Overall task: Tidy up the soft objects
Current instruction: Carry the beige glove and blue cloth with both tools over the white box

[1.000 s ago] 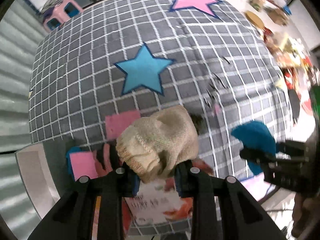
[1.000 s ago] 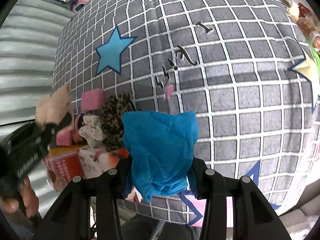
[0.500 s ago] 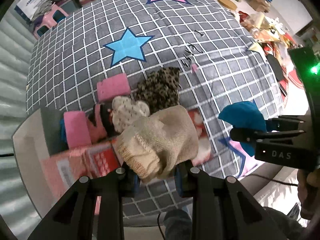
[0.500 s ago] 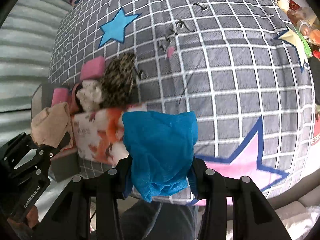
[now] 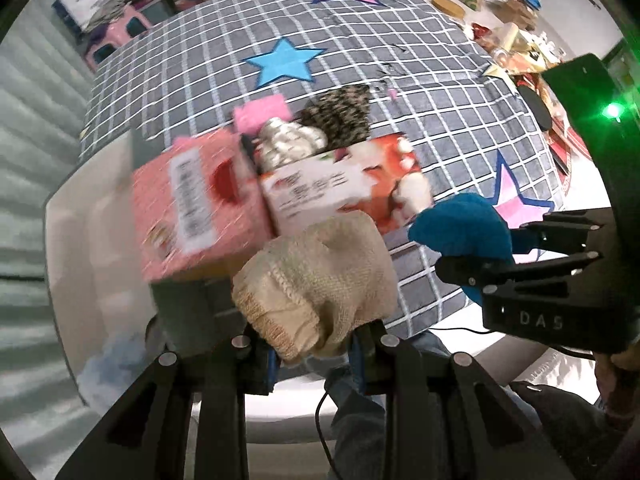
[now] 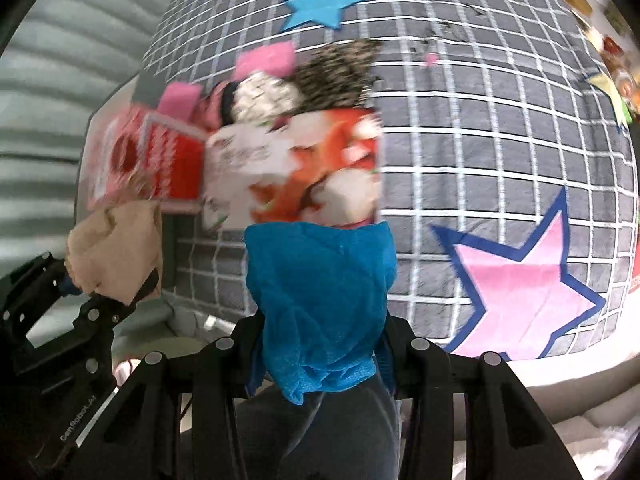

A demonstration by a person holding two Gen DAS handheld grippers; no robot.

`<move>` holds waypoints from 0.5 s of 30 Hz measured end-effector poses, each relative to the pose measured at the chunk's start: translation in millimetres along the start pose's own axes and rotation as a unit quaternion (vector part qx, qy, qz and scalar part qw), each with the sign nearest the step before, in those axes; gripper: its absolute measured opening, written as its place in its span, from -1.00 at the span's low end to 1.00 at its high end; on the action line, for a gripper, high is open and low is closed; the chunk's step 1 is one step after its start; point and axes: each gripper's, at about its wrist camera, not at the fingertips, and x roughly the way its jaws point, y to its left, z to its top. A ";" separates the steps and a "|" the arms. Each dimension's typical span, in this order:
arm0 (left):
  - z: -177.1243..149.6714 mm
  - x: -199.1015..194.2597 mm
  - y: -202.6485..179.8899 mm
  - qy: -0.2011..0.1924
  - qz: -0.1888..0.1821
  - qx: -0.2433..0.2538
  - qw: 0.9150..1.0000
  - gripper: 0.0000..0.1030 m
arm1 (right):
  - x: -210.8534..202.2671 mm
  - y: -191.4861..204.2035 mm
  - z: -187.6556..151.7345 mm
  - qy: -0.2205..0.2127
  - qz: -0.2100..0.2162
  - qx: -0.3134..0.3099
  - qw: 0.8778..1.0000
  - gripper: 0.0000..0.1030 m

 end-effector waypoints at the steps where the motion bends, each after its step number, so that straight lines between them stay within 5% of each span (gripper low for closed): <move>1: -7.5 -3.1 7.1 -0.003 0.003 -0.009 1.000 -0.43 | 1.3 7.6 -2.7 0.000 -0.001 -0.008 1.000 -0.11; 15: -67.5 -18.4 87.3 -0.015 0.028 -0.125 0.992 -0.43 | 13.4 118.2 -14.4 0.000 -0.032 -0.156 0.987 -0.11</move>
